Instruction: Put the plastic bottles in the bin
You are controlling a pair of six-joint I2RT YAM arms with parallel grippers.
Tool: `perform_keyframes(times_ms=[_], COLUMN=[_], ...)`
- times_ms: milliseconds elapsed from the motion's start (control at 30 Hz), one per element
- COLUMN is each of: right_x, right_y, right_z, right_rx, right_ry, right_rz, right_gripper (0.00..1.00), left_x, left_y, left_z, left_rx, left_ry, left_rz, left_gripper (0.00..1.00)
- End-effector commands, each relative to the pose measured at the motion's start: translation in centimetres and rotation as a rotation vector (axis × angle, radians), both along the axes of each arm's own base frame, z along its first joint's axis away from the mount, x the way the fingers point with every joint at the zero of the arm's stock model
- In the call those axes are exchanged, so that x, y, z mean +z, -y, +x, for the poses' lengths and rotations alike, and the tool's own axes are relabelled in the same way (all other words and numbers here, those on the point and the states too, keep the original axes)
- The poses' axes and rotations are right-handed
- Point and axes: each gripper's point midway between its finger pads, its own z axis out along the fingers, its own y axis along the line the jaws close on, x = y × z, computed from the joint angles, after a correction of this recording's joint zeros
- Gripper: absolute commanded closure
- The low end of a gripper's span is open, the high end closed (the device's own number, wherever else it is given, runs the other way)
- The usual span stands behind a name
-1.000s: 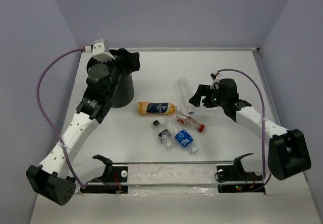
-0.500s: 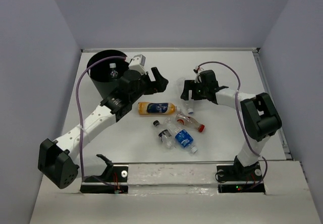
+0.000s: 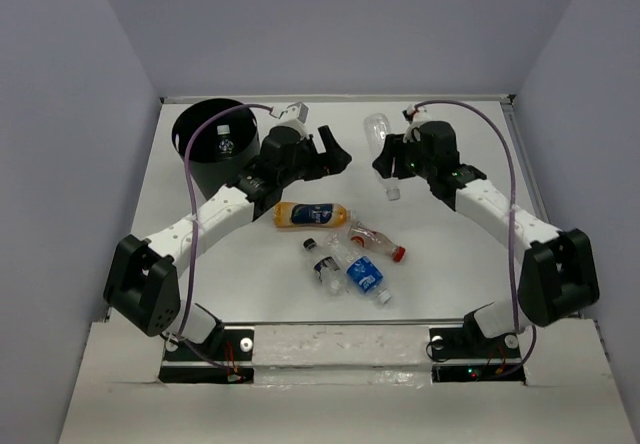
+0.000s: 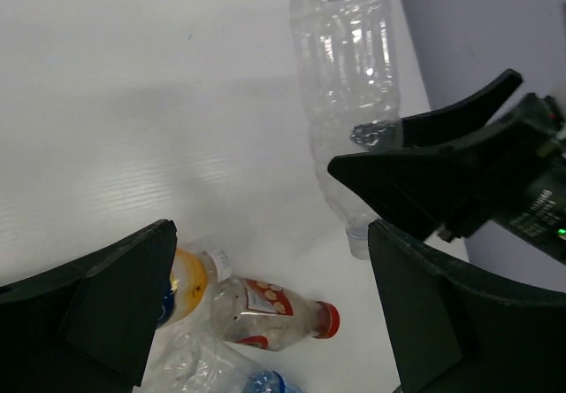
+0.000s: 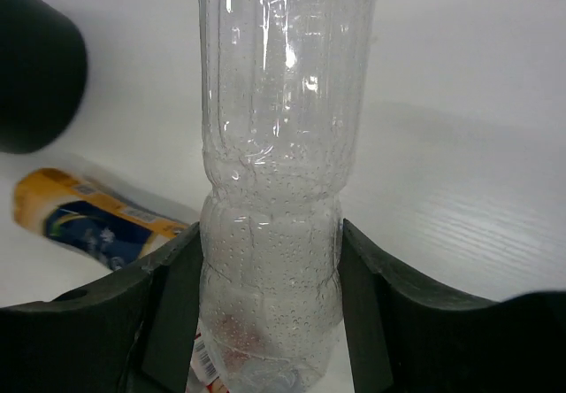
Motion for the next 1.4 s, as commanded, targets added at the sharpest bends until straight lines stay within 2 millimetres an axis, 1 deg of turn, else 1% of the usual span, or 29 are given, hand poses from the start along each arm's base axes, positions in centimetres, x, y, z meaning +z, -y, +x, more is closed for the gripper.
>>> perform_keyframes(times_ms=[0, 33, 67, 133, 167, 233, 267, 300, 333, 433, 500, 533, 567, 667, 733, 767, 867, 933, 967, 1067, 1100, 1133, 1167, 1200, 1233, 1267, 1300, 1333, 1367], right_x=[7.6, 7.0, 8.2, 8.5, 8.7, 8.9, 8.9, 8.6, 9.3, 9.9, 10.2, 10.4, 11.2, 11.4, 11.3, 11.0, 10.8, 10.6, 10.5, 10.5, 10.5, 10.7, 10.8, 10.9, 11.0, 11.4, 11.3, 11.5, 11.4], right_y=[-0.9, -1.4, -1.9, -3.0, -3.2, -4.1, -4.0, -4.0, -4.1, -4.6, -4.7, -4.8, -4.8, -4.7, -4.7, -4.8, -4.9, -4.9, -4.8, -4.6, -4.5, -4.4, -4.4, -4.3, -4.3, -4.1, -4.0, -3.7, -3.5], right_z=[-3.4, -4.8, -6.0, -7.7, -8.7, -10.2, -10.8, -11.0, -11.5, -13.0, -13.5, -14.0, -13.8, -14.4, -14.5, -14.5, -14.5, -14.7, -14.7, -15.1, -15.2, -15.4, -15.5, -15.7, -16.0, -16.5, -17.0, -17.7, -18.1], right_rx=[0.102, 0.145, 0.176, 0.229, 0.253, 0.295, 0.303, 0.308, 0.326, 0.377, 0.396, 0.404, 0.402, 0.413, 0.420, 0.419, 0.421, 0.418, 0.410, 0.406, 0.402, 0.402, 0.400, 0.403, 0.410, 0.416, 0.422, 0.427, 0.430], right_ry=[0.160, 0.128, 0.146, 0.143, 0.136, 0.132, 0.133, 0.124, 0.137, 0.138, 0.144, 0.151, 0.186, 0.191, 0.187, 0.177, 0.171, 0.171, 0.170, 0.170, 0.165, 0.173, 0.170, 0.172, 0.170, 0.180, 0.170, 0.178, 0.177], right_rz=[0.115, 0.153, 0.182, 0.216, 0.240, 0.267, 0.274, 0.278, 0.295, 0.324, 0.333, 0.337, 0.345, 0.355, 0.356, 0.357, 0.363, 0.362, 0.358, 0.360, 0.359, 0.362, 0.366, 0.371, 0.374, 0.379, 0.377, 0.381, 0.380], right_gripper=[0.54, 0.54, 0.54, 0.54, 0.54, 0.54, 0.54, 0.54, 0.54, 0.54, 0.54, 0.53, 0.53, 0.53, 0.53, 0.53, 0.53, 0.53, 0.52, 0.35, 0.26, 0.22, 0.19, 0.16, 0.10, 0.08, 0.06, 0.02, 0.02], left_x=[8.0, 8.9, 9.1, 9.2, 9.7, 10.2, 10.6, 10.6, 10.5, 9.9, 9.5, 8.8, 8.2, 7.2, 6.9, 7.2, 7.0, 7.4, 7.4, 8.1, 8.9, 9.2, 9.3, 9.6, 10.7, 11.2, 11.3, 12.1, 13.8], left_y=[3.3, 3.9, 4.3, 5.0, 5.5, 6.1, 6.2, 6.5, 7.0, 7.9, 8.2, 8.3, 8.2, 7.5, 7.8, 8.0, 8.3, 8.2, 8.0, 7.3, 6.8, 6.4, 5.4, 4.8, 3.8, 2.9, 1.2, 0.0, -2.2], left_z=[-0.2, -0.6, -0.7, -1.0, -1.3, -2.0, -2.3, -2.6, -2.9, -3.3, -3.0, -2.8, -2.4, -1.2, -1.1, -1.0, -0.6, -0.5, -0.4, -0.5, -0.6, -0.6, -0.1, 0.1, 0.0, 0.3, 1.2, 1.1, 1.8], left_rx=[-0.118, -0.150, -0.167, -0.199, -0.218, -0.250, -0.265, -0.275, -0.285, -0.301, -0.287, -0.279, -0.247, -0.160, -0.160, -0.165, -0.152, -0.147, -0.138, -0.125, -0.119, -0.116, -0.096, -0.087, -0.078, -0.066, -0.031, -0.022, 0.019], left_ry=[0.143, 0.155, 0.157, 0.155, 0.168, 0.176, 0.190, 0.190, 0.185, 0.174, 0.165, 0.151, 0.133, 0.143, 0.140, 0.145, 0.146, 0.155, 0.162, 0.186, 0.202, 0.208, 0.206, 0.211, 0.230, 0.237, 0.237, 0.250, 0.288], left_rz=[-0.248, -0.296, -0.316, -0.344, -0.380, -0.415, -0.446, -0.453, -0.453, -0.452, -0.442, -0.425, -0.395, -0.304, -0.297, -0.303, -0.296, -0.306, -0.307, -0.302, -0.307, -0.307, -0.302, -0.301, -0.311, -0.312, -0.298, -0.284, -0.282], left_gripper=[0.01, 0.01, 0.01, 0.01, 0.01, 0.01, 0.01, 0.01, 0.01, 0.01, 0.01, 0.01, 0.01, 0.01, 0.01, 0.02, 0.10, 0.28, 0.42, 0.60, 0.61, 0.63, 0.67, 0.67, 0.67, 0.67, 0.67, 0.67, 0.67])
